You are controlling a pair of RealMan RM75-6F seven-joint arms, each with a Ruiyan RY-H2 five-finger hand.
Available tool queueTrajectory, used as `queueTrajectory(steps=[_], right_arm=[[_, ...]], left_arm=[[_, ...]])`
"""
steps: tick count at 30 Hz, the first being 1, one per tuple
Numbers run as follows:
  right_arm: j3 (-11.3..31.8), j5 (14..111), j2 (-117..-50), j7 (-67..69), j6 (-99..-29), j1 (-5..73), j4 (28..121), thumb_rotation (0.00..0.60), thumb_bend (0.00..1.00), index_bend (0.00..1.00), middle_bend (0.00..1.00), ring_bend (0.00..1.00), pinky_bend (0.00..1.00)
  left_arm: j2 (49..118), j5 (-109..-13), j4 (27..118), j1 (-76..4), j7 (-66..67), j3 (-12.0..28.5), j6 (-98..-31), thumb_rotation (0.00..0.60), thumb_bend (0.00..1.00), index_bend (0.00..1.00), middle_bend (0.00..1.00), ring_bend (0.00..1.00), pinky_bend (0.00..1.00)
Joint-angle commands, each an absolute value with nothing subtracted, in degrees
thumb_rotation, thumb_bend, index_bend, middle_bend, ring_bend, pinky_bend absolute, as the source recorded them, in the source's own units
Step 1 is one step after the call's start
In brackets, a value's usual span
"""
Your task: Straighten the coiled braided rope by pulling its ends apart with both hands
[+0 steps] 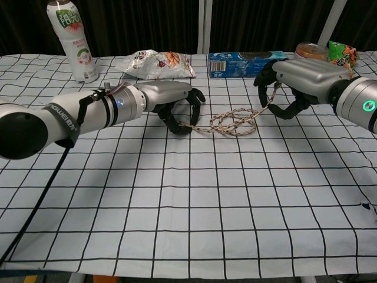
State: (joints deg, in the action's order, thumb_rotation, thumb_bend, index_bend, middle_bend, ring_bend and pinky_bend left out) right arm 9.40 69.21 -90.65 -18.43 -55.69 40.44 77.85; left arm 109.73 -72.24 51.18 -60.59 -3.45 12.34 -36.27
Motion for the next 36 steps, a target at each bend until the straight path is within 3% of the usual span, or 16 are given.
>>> queueTrajectory(steps=[1,36], right_arm=[[9.4,69.2,-90.6,-18.4,-55.7,40.5,77.9,0.600,0.52,0.67,0.19,0.00,0.00],[9.5,69.0,-89.5,-18.0,-56.1,40.2,78.8,0.600,0.53,0.67,0.19,0.00,0.00]], left_arm=[[109.8,-72.2,51.1,-60.5,-3.5,12.5,-36.6,0.600,0.35,0.51,0.07,0.00,0.00],[109.4,-73.5,50.8,-59.3,-4.6,12.2,-39.9,0.600,0.36,0.61,0.12,0.00,0.00]])
